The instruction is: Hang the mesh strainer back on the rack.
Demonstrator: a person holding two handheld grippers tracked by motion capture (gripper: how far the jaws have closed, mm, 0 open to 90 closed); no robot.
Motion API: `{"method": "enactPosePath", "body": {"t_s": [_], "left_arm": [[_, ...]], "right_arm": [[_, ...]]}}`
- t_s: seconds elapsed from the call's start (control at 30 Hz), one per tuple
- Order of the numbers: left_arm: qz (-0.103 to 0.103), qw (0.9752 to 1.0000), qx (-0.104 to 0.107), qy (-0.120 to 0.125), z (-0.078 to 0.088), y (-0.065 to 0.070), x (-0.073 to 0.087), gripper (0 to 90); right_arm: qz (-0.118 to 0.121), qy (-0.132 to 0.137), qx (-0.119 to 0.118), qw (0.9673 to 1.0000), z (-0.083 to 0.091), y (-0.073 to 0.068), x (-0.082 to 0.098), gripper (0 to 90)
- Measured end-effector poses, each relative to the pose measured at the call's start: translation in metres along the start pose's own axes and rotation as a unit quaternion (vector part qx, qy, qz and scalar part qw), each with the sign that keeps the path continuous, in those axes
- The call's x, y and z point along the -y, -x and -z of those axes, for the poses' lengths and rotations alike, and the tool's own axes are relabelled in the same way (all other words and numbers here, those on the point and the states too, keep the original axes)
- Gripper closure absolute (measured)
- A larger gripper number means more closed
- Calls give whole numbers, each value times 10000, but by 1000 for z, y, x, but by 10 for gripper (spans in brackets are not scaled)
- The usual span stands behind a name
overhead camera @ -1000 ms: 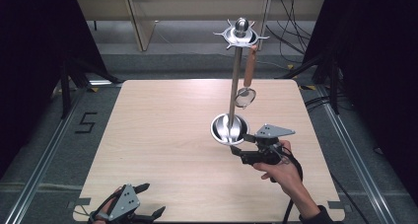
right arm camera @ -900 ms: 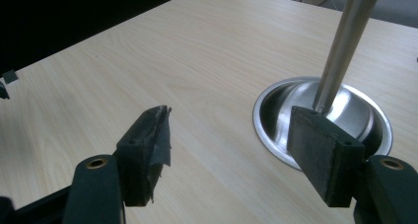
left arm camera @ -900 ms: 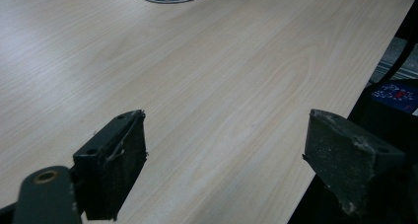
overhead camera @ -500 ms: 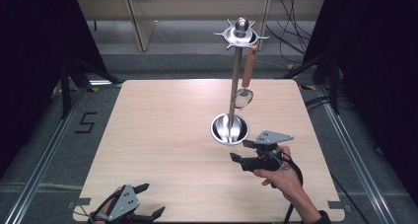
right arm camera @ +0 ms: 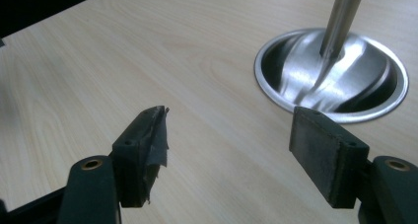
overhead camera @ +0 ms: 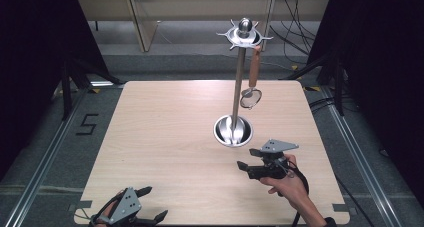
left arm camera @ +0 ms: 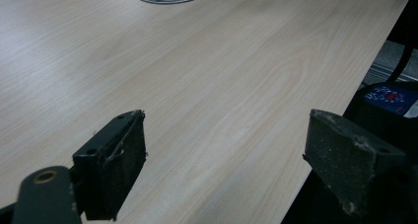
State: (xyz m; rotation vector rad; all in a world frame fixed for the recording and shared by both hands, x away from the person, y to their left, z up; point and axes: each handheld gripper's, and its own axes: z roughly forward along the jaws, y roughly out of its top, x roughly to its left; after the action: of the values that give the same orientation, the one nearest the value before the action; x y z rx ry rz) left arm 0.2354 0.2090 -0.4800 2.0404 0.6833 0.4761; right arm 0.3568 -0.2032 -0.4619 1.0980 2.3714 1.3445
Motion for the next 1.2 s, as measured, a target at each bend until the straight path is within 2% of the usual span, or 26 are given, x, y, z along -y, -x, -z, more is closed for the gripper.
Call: {"method": "enactPosePath", "body": {"t_s": [0.03,0.07,0.1,0.17,0.2,0.3,0.37,0.4,0.43,0.5,0.53,0.57,0.6,0.63,0.67,0.73,0.77,0.8,0.87,0.93,0.97,1.0,1.03,1.1,1.13,1.2], "left_arm": [[101,9999,15,42,-1,1,0,152],[221,9997,7,43,-1,2,1,152],[118,9999,-13,-24,0,1,1,152],[114,9999,-40,-5,-1,1,1,152],[24,10000,-10,-2,-1,0,0,152],[-16,10000,-13,-59,-1,0,0,152],[-9,10000,-26,-47,-1,0,0,152],[-13,10000,-21,-66,0,0,0,152],[145,9999,-7,-62,0,1,1,152],[148,9999,-7,-60,0,2,1,152],[-17,9999,-38,-103,0,0,1,152],[-17,9999,-38,-103,0,0,1,152],[-12,10000,-42,-29,-1,0,1,152],[99,9999,-43,-52,-1,2,1,152],[71,10000,-26,-50,-1,2,1,152],[114,9999,-41,-47,-1,2,1,152],[19,10000,-49,-50,-1,1,1,152],[60,10000,-41,-29,-1,2,1,152],[109,9999,-9,-42,-1,2,1,151],[-11,10000,-17,-69,-1,1,0,151],[9,10000,-10,-62,-1,2,1,151],[26,10000,15,-85,-1,2,1,151],[104,9999,9,-75,-2,3,1,151],[41,10000,17,-78,-2,2,1,151],[-41,10000,13,-67,-1,1,1,151],[34,10000,25,-70,-1,2,1,151]], "right_arm": [[111,-23,32,9999,-1,3,2,313],[-52,-22,-39,10000,-3,2,5,313],[-39,-83,-21,10000,-2,3,6,313],[60,-98,25,9999,-3,5,9,312],[52,-79,56,9999,-3,5,11,312],[45,-105,-24,9999,-1,6,13,312],[26,-104,4,9999,-1,6,14,312],[-85,-135,15,9999,0,4,16,312],[21,-103,-2,9999,0,6,17,312],[-61,-115,6,9999,0,4,19,312],[-115,-120,21,9999,1,2,20,312],[-115,-120,21,9999,1,2,20,312],[-33,-137,-43,9999,1,3,20,312],[-92,-108,-69,9999,2,1,21,312],[16,-65,-71,10000,2,2,22,312],[45,-105,-27,9999,3,1,22,312],[-54,-118,-66,9999,4,-2,22,312],[125,-28,-25,9999,3,0,23,312],[108,-83,-56,9999,4,-2,24,312],[144,-124,-83,9998,5,-3,25,312],[87,-161,-58,9998,5,-5,26,311],[154,-91,-38,9998,5,-5,26,311],[115,-152,-100,9998,6,-7,27,310],[207,-94,-135,9997,5,-6,28,309],[208,-122,-26,9997,8,-8,28,304],[266,-43,3,9996,9,-10,29,302]]}}
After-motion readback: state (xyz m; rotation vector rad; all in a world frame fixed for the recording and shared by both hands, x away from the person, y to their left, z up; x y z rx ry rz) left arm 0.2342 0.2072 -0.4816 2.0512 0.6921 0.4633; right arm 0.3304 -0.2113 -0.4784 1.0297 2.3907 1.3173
